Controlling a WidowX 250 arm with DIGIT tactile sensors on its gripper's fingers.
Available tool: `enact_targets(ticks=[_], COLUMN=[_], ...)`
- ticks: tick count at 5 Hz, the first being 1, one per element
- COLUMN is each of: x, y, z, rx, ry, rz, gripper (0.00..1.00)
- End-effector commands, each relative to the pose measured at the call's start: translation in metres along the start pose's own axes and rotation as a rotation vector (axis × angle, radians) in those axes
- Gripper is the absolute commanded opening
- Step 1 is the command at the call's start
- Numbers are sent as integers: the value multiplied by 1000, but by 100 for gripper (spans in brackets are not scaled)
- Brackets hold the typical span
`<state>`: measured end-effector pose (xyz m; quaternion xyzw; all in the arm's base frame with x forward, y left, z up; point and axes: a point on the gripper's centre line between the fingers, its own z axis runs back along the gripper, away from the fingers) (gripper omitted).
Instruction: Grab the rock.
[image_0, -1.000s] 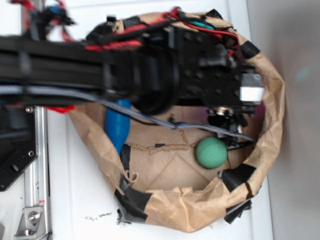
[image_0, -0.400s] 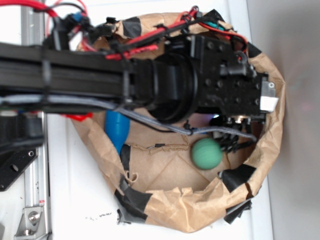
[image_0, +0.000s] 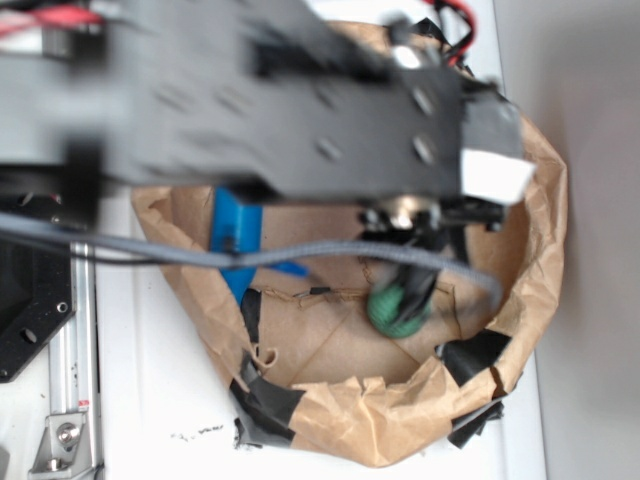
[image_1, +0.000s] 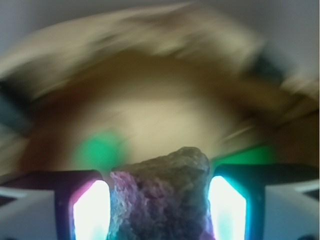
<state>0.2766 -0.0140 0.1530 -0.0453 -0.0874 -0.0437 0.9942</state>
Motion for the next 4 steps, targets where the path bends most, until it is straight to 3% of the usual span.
enact_targets(ticks=[1,2,4], x=[-3,-8,-20], y=[5,7,13], z=[63,46,34], rx=[146,218,201], ry=[-4,39,40], rz=[172,227,329], gripper=[0,0,0])
